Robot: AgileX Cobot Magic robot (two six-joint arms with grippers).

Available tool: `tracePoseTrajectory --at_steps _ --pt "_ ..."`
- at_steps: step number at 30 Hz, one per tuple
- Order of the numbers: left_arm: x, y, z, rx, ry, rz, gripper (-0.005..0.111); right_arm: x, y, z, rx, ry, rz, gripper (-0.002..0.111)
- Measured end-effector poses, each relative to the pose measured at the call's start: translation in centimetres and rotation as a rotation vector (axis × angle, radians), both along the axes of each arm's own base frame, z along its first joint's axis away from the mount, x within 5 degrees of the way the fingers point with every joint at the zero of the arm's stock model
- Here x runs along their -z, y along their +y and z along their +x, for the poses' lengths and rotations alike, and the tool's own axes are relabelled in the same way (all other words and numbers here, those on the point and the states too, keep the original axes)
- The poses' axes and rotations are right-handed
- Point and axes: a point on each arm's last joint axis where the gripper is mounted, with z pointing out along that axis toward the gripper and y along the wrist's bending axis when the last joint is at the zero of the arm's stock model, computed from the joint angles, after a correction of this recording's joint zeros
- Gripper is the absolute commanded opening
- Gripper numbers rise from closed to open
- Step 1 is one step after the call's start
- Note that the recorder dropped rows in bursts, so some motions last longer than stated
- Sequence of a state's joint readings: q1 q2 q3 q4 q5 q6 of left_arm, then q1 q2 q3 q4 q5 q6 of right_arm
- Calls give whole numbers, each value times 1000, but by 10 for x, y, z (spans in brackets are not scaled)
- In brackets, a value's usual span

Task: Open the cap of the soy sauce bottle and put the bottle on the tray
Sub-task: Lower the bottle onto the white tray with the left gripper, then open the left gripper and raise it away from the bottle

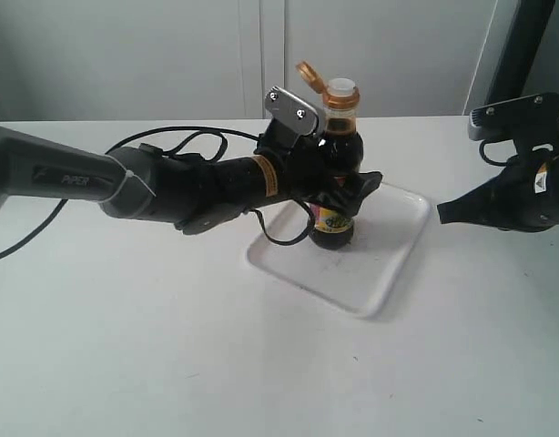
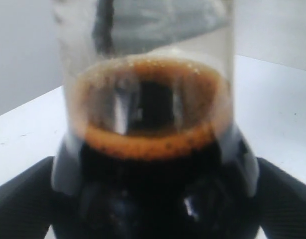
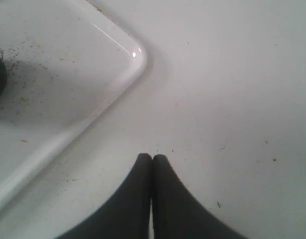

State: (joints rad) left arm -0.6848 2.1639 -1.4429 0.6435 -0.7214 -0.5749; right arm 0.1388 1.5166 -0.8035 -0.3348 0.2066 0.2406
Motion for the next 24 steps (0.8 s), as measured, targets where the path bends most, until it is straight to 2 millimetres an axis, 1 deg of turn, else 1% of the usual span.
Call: tracePoseTrajectory --at_steps 4,9,16,24 --pt "-12 3 -1 -10 -6 37 105 0 0 0 0 0 0 0" --pt "-28 4 -6 8 -9 27 105 0 0 0 0 0 0 0" --pt "-42 8 -9 -1 18 31 105 0 0 0 0 0 0 0" --pt "-65 12 -14 1 -25 30 105 0 0 0 -1 -2 1 0"
